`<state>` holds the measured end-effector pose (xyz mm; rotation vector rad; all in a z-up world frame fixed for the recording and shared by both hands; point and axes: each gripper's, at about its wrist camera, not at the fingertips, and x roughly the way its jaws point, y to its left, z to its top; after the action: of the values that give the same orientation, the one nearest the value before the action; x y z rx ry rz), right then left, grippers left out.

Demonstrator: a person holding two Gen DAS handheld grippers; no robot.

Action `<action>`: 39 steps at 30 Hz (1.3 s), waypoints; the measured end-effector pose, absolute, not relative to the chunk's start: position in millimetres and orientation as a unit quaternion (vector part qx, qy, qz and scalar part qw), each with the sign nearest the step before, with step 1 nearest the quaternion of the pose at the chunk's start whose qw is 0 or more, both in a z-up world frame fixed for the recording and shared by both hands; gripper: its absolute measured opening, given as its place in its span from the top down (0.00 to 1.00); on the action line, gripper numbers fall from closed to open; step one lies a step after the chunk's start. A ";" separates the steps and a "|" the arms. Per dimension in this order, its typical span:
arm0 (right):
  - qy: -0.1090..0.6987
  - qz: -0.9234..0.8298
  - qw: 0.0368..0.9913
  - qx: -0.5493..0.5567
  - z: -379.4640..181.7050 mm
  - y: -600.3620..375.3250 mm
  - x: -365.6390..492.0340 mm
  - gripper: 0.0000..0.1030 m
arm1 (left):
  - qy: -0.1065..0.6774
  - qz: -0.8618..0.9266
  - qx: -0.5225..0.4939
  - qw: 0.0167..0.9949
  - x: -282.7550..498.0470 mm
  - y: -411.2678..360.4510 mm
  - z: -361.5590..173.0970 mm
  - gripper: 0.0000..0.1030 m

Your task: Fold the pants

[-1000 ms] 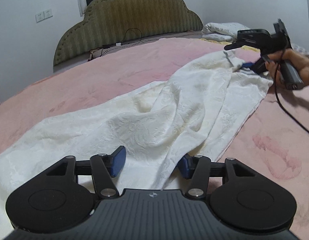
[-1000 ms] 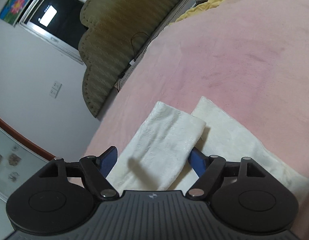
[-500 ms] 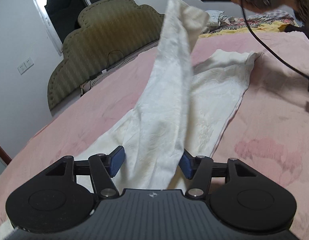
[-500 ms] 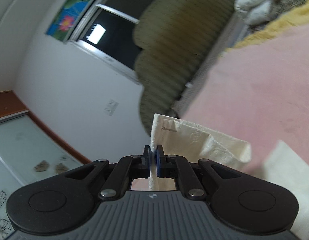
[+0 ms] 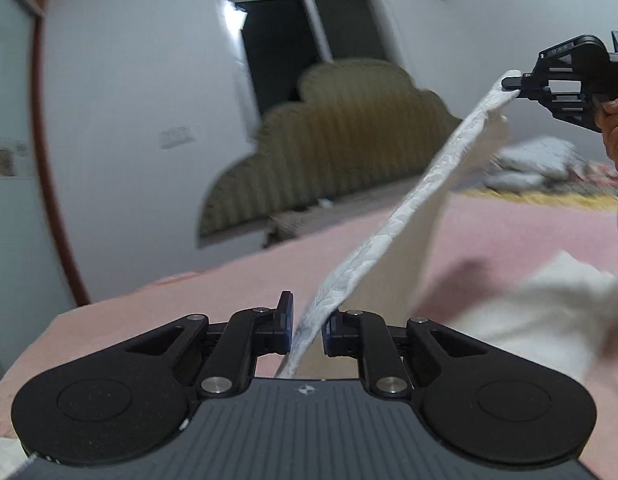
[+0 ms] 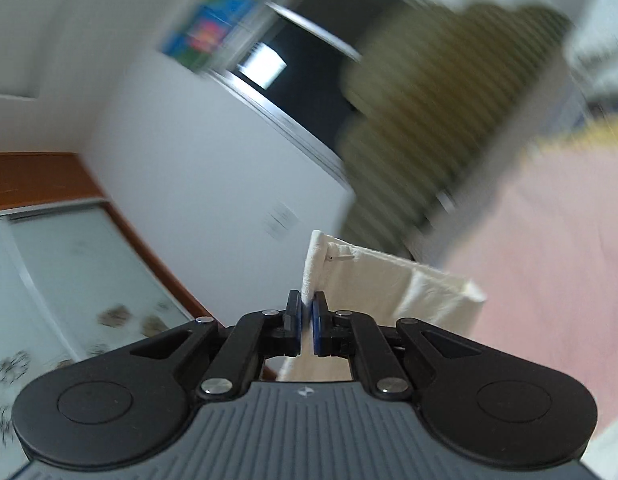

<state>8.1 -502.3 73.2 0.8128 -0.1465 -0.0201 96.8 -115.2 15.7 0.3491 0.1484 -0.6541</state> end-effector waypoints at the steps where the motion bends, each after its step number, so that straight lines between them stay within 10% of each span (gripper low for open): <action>1: -0.060 -0.031 0.917 0.393 63.2 -502.1 -3.5 0.95 | 0.085 -0.339 0.190 0.918 91.8 -119.0 8.5 0.82; 13: 0.084 -0.204 0.839 0.498 -82.6 -512.1 -97.1 0.94 | 0.156 -0.436 0.313 0.829 52.1 -145.9 -68.2 0.79; 21: 0.076 -0.368 0.845 0.382 -38.4 -476.9 -107.7 0.87 | 0.191 -0.483 0.232 0.822 61.2 -124.4 -45.1 0.38; 31: 0.295 0.066 0.951 0.067 -1.1 -300.6 87.1 0.87 | 0.185 -0.372 0.232 0.880 122.7 -104.6 -3.6 0.35; 39: 0.395 0.146 0.906 0.043 -32.7 -266.5 166.3 0.87 | 0.301 -0.345 0.123 0.881 183.4 -86.4 -7.9 0.35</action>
<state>166.3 -266.5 -32.7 0.0887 0.8163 0.3006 183.4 -86.4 -7.9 0.2557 0.6273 -0.7183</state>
